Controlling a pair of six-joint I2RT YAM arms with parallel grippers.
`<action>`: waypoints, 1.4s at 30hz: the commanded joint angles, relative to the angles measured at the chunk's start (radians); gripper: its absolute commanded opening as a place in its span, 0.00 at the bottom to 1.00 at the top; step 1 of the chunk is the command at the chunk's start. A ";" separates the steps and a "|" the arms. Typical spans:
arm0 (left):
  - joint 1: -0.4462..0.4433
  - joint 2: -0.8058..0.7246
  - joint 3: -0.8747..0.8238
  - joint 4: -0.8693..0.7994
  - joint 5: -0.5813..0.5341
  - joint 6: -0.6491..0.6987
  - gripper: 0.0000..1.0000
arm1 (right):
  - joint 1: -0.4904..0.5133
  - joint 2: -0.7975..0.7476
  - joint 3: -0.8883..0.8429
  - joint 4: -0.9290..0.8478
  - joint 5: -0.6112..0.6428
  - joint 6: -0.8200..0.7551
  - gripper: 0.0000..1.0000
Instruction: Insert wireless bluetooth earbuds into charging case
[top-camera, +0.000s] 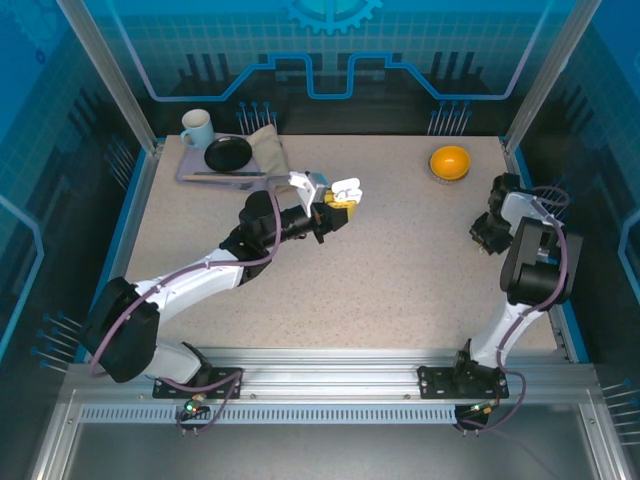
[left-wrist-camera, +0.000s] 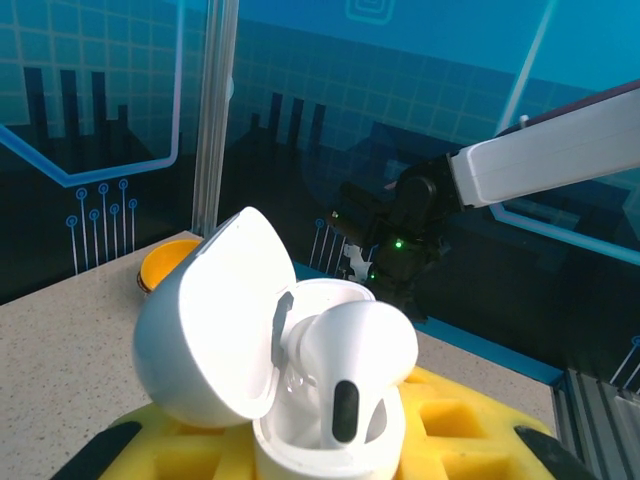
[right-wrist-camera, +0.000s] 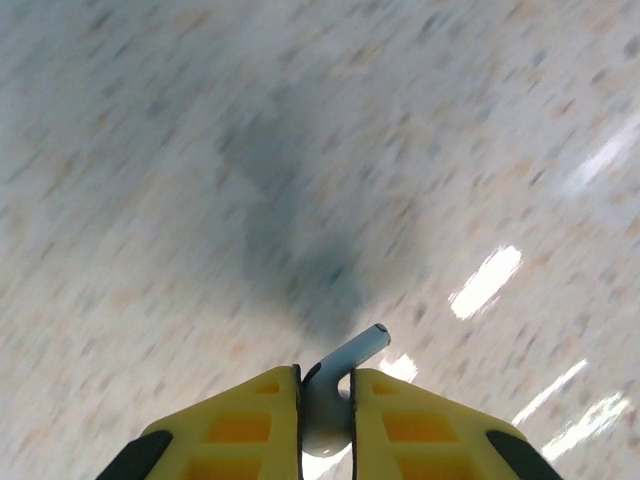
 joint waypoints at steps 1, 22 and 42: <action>0.003 -0.037 -0.021 0.056 -0.032 0.009 0.00 | 0.087 -0.107 -0.056 -0.006 -0.074 0.044 0.16; 0.008 -0.076 -0.098 0.105 0.003 0.013 0.00 | 0.736 -0.241 -0.363 0.095 -0.088 0.727 0.20; 0.040 -0.137 -0.115 0.030 0.431 0.109 0.00 | 0.699 -0.421 -0.211 0.047 -0.108 0.509 0.60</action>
